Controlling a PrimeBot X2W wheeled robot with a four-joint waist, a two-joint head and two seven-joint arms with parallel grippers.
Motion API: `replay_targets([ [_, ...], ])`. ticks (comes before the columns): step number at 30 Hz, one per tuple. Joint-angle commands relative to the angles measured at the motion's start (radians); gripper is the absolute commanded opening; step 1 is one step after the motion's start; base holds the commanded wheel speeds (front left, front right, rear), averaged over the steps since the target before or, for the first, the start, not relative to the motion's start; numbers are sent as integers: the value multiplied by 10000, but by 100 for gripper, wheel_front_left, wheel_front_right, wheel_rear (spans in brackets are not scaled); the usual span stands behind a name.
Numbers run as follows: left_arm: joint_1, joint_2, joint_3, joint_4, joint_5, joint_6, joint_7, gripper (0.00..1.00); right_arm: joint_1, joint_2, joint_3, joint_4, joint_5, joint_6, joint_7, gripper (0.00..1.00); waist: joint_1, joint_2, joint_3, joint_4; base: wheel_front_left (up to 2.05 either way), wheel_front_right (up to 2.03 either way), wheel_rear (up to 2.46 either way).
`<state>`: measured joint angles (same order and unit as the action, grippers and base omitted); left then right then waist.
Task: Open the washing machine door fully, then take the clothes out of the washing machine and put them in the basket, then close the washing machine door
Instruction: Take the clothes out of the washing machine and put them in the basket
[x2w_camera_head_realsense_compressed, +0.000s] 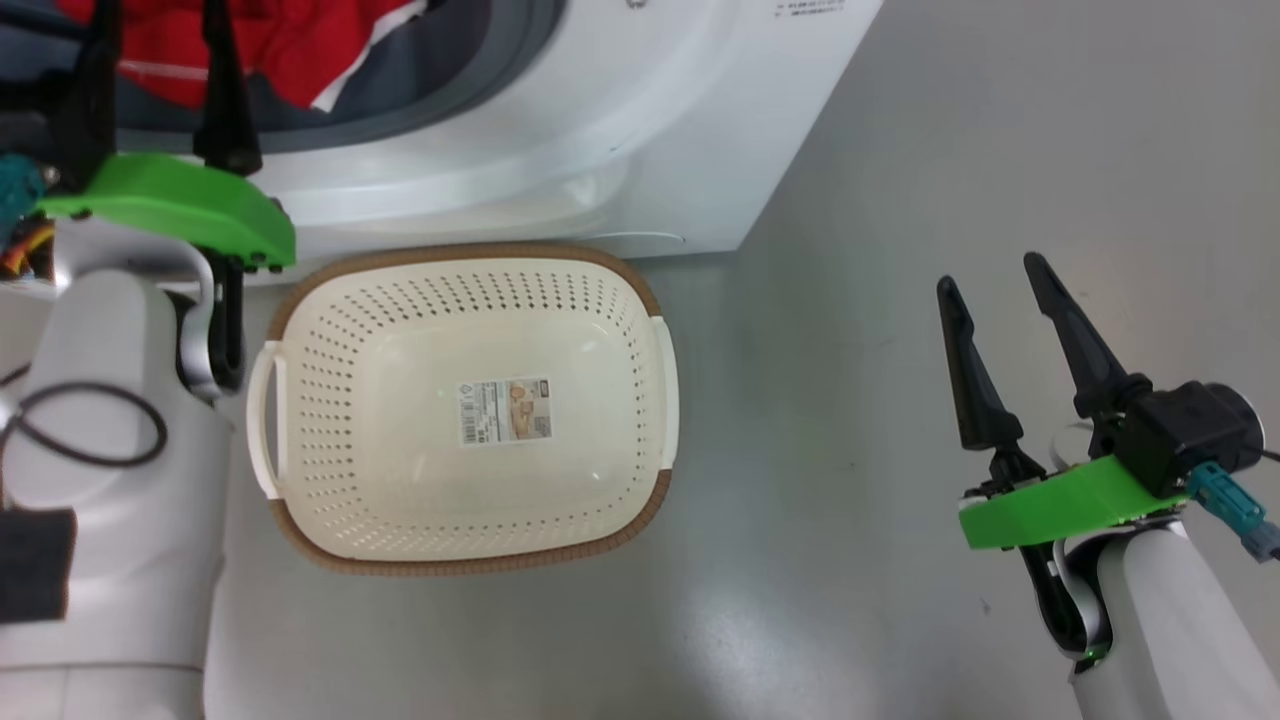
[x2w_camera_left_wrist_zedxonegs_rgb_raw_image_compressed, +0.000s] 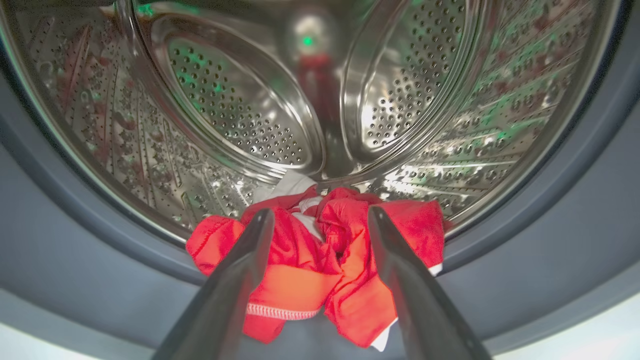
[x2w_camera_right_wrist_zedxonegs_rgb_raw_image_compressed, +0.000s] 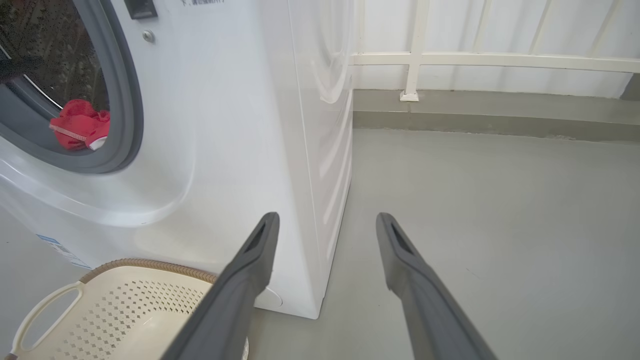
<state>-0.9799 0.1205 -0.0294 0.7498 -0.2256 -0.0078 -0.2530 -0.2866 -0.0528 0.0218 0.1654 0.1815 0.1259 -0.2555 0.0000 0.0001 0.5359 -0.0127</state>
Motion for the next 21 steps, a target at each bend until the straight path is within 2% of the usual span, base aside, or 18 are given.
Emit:
replay_targets([
  [1,-329,561,98,140,239,83,-84,100,-154,-34,291,-241,-43,48,-63,100,0,-1,204,-151,0,0,0],
  [7,-1333,943,-97,1633,517,362,375,100,-187,-38,422,-147,-7,48,-63,100,0,-1,398,-354,0,0,0],
  [21,-2635,1565,-667,3677,1082,1018,2015,100,-314,-12,545,128,101,48,-63,100,0,-1,669,-739,0,0,0],
])
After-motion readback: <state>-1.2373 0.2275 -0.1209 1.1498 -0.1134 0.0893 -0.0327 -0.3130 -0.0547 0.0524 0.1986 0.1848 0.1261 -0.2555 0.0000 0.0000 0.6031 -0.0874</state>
